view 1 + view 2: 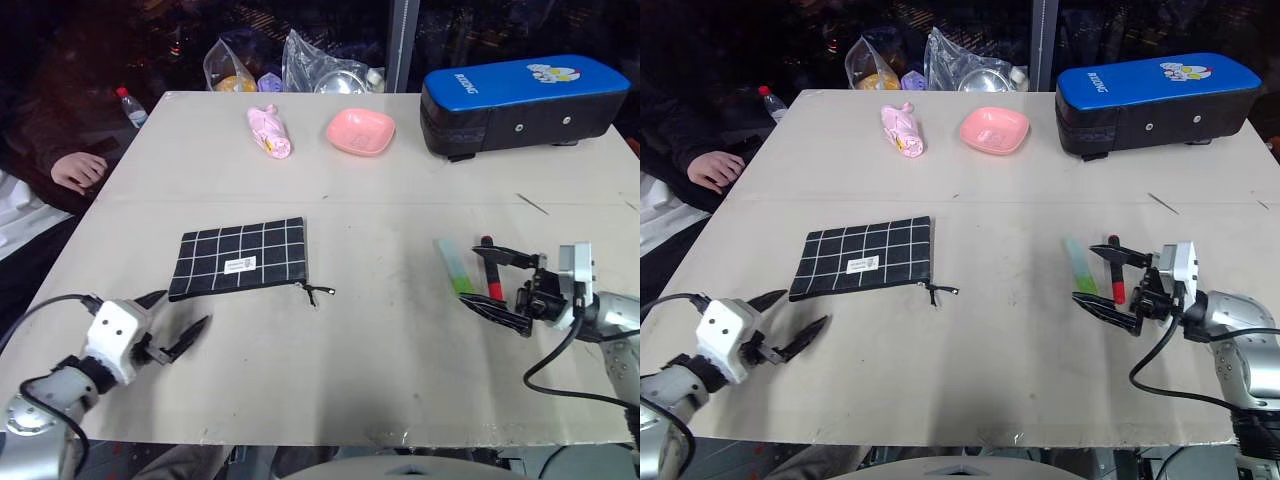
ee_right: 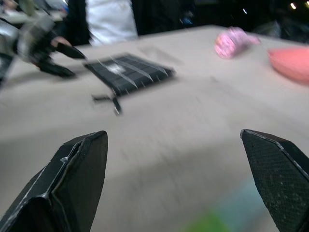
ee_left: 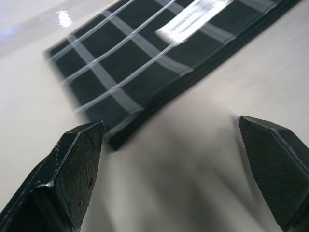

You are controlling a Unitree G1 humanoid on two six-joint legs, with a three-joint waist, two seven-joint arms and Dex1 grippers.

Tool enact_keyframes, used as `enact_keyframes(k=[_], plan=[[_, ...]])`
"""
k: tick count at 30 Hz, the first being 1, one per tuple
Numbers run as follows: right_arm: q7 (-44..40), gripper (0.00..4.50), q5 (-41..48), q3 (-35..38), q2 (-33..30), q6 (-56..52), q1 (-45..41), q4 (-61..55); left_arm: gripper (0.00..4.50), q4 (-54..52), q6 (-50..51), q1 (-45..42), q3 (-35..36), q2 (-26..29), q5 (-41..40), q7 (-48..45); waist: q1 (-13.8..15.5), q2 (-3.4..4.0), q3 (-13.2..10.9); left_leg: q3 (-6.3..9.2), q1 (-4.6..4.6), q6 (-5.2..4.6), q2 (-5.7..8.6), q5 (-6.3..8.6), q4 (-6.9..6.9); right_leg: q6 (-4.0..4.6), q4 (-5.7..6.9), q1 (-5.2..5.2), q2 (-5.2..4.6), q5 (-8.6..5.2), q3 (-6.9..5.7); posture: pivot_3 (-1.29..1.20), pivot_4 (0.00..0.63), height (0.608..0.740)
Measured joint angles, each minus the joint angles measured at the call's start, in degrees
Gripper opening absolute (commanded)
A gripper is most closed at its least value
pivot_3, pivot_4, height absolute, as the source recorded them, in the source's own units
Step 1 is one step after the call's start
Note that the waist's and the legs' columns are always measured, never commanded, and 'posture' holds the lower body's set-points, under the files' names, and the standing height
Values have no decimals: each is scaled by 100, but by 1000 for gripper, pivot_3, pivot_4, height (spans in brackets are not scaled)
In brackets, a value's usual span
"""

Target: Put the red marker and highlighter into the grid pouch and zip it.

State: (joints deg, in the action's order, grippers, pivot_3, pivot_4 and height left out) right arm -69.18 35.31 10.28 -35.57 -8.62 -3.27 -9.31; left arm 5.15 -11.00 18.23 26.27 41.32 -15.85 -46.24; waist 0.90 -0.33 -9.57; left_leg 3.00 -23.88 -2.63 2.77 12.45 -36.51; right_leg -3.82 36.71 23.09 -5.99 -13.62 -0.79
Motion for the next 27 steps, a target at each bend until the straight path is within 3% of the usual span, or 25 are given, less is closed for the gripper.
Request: enact_keyframes(k=[13, 27], plan=[[180, 4452, 61, -99, 29, -252, -178, -200, 4500, 3221, -2854, -1412, -104, 1173, 1369, 547, -10, -15, -6, -2, -2, 1, 4, 0, 4, 1, 2, 7, -3, 2, 0, 0, 150, 726], [335, 4452, 57, -140, 46, -239, -69, -247, 4500, 5025, -4104, -2685, -1286, 1820, 2748, 1923, 2, -22, -4, -12, 1, 2, 7, 0, 6, -25, 12, 12, 2, 18, -15, 0, 150, 726]])
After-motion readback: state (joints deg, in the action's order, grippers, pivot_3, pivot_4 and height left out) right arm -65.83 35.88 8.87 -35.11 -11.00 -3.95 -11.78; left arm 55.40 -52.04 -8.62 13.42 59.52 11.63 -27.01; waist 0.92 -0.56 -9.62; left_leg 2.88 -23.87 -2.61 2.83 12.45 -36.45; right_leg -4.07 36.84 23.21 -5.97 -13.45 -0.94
